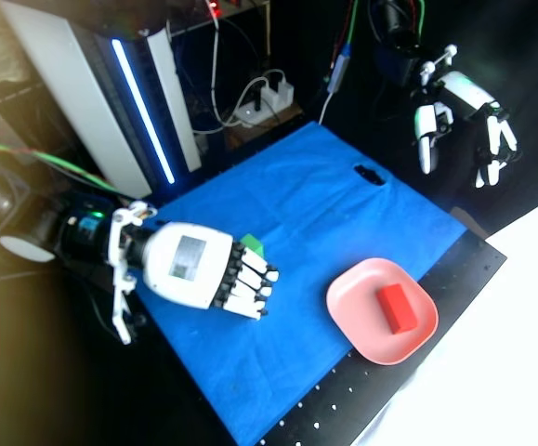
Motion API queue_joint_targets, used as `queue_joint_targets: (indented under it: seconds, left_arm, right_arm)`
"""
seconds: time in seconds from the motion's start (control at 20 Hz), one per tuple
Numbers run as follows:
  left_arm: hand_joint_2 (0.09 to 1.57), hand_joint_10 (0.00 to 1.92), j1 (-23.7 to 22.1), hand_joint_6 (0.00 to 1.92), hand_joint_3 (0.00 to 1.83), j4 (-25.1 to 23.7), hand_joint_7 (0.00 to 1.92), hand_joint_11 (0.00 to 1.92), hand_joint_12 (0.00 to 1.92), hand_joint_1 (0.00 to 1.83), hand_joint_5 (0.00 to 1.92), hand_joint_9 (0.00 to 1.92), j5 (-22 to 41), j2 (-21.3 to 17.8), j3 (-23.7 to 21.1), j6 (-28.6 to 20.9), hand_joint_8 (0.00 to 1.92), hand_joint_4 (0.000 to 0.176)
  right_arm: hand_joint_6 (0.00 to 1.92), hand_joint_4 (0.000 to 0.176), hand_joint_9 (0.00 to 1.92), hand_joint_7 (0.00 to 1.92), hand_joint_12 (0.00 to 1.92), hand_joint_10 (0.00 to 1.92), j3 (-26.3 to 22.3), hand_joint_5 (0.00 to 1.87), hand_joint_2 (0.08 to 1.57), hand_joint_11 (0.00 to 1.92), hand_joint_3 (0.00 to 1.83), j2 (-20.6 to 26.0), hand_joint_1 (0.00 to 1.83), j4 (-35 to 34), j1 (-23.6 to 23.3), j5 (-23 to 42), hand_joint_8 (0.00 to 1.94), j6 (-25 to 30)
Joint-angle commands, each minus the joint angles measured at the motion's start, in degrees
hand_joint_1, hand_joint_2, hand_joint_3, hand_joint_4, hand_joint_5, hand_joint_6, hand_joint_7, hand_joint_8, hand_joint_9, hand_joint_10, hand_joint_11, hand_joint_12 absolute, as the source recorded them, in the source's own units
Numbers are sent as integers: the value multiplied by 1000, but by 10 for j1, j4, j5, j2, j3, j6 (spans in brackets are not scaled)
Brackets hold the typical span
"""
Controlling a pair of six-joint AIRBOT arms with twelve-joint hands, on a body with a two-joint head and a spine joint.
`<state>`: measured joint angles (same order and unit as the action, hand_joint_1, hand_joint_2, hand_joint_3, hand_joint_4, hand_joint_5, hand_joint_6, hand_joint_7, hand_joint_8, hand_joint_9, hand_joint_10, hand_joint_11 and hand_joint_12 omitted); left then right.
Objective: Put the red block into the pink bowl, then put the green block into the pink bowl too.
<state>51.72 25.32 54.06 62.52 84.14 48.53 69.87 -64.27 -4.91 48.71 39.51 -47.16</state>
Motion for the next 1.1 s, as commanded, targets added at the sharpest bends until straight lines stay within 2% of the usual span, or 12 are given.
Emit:
queue_joint_targets:
  seconds: [0.0, 0.1, 0.15, 0.3, 0.4, 0.45, 0.5, 0.55, 0.6, 0.7, 0.8, 1.05]
  left_arm:
    - [964, 5, -1, 0, 0, 4, 938, 382, 1296, 1014, 653, 937, 69, 1, 1, 0, 1, 0]
    - [960, 1, 0, 0, 0, 5, 941, 356, 1292, 1008, 643, 929, 69, 2, 2, 0, 2, 0]
    - [960, 0, 1, 0, 0, 6, 941, 350, 1293, 1004, 639, 927, 68, 3, 2, 0, 2, 0]
    - [964, 0, 3, 2, 1, 6, 937, 319, 1319, 994, 636, 917, 68, 3, 2, 0, 0, 0]
    - [968, 1, 3, 1, 2, 7, 925, 305, 1343, 986, 637, 908, 67, 4, 2, 0, 0, 0]
    - [968, 1, 4, 5, 2, 7, 923, 305, 1344, 980, 647, 908, 67, 5, 2, 0, 0, 0]
    - [964, 0, 4, 5, 0, 7, 920, 299, 1343, 980, 648, 903, 67, 6, 2, 0, 0, 0]
    - [961, 0, 4, 2, 0, 7, 921, 283, 1340, 983, 643, 896, 66, 6, 2, 0, 0, 0]
    - [964, 0, 5, 2, 0, 7, 922, 285, 1339, 1003, 643, 896, 66, 6, 2, 0, 1, 0]
    - [966, 8, 6, 2, 1, 7, 927, 313, 1341, 993, 645, 912, 66, 6, 2, 0, 2, 0]
    - [962, 4, 6, 3, 0, 8, 927, 301, 1341, 995, 649, 905, 66, 6, 2, 0, 2, 0]
    - [957, 7, 9, 2, 0, 9, 929, 292, 1355, 996, 651, 913, 66, 6, 1, 0, 1, 0]
  right_arm:
    - [15, 0, 1049, 1035, 935, 49, 3, 906, 988, 615, 0, -3, 1074, -3, -8, 61, 17, 3]
    - [16, 0, 1136, 1112, 1011, 72, 3, 959, 998, 674, 0, -4, 1088, -3, -8, 62, 26, 3]
    - [683, 0, 1175, 1153, 1050, 82, 4, 1036, 1112, 697, 0, -4, 1146, -3, -8, 62, 19, 3]
    - [983, 0, 1223, 1196, 1096, 97, 4, 970, 1112, 725, 0, -5, 1144, -3, -9, 62, 19, 3]
    - [222, 0, 1238, 1211, 1069, 93, 4, 926, 1013, 761, 0, -6, 1063, -3, -10, 62, 13, 3]
    - [680, 0, 1273, 1245, 1044, 97, 4, 1051, 1053, 806, 1, -6, 1147, -3, -10, 62, 16, 3]
    - [859, 0, 1277, 1253, 1063, 99, 4, 1026, 1080, 806, 5, -6, 1156, -3, -10, 63, 15, 3]
    - [815, 0, 1218, 1171, 1266, 470, 4, 978, 1092, 837, 0, -6, 1251, -3, -10, 63, 731, 3]
    - [844, 0, 1110, 1114, 1375, 785, 4, 933, 1101, 827, 0, -6, 1262, -3, -10, 63, 958, 3]
    - [926, 0, 1023, 1062, 1363, 872, 4, 1003, 1094, 778, 0, -6, 1155, -3, -10, 63, 605, 3]
    - [257, 0, 1015, 1088, 1147, 647, 4, 931, 937, 765, 4, -6, 1052, -3, -10, 63, 356, 3]
    - [0, 0, 981, 1042, 936, 254, -3, 791, 764, 617, 2, -6, 890, -3, -10, 63, 34, 3]
